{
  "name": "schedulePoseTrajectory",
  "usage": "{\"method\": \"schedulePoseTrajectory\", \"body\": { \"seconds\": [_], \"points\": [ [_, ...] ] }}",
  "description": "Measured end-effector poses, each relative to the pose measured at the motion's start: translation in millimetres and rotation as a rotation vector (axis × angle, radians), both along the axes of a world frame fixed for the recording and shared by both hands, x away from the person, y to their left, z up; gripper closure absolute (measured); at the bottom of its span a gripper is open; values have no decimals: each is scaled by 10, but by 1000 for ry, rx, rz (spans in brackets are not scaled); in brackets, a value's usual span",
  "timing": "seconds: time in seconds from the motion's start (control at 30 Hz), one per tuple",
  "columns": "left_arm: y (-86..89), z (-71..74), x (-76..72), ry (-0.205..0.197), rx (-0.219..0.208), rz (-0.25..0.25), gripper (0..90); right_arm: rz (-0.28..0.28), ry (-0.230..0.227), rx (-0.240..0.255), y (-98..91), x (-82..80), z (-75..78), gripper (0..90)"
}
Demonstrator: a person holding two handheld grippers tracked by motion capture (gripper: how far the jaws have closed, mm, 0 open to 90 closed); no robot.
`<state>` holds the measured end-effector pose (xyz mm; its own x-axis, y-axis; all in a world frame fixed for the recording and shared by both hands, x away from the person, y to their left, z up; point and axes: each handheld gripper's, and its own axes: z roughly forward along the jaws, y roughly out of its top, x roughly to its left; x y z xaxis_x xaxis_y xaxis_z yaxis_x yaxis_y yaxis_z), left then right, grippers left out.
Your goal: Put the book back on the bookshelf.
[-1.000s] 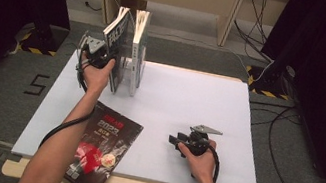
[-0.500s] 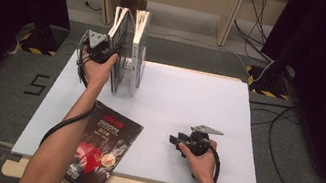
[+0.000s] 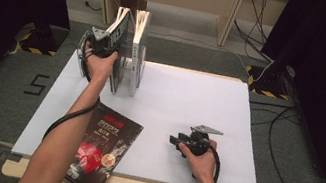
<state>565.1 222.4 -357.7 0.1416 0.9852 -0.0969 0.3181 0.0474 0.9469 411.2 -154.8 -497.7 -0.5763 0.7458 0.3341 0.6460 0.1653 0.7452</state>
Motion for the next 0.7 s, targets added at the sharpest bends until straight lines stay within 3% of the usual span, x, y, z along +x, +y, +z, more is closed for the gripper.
{"method": "schedulePoseTrajectory", "body": {
  "seconds": [0.1,0.23,0.47,0.63,0.7],
  "points": [
    [14,-12,17,-23,-14,-14,756,1,5,2,3,-3,1,528],
    [46,-78,19,-92,-29,-6,760,0,7,9,-7,6,-3,528],
    [-46,-126,36,-170,56,-5,760,3,7,14,-18,12,-4,529],
    [-100,-177,10,-184,110,-40,755,3,5,9,-19,13,-1,529],
    [-87,-186,-7,-177,82,-49,746,2,-1,7,-9,8,0,529]
  ]
}}
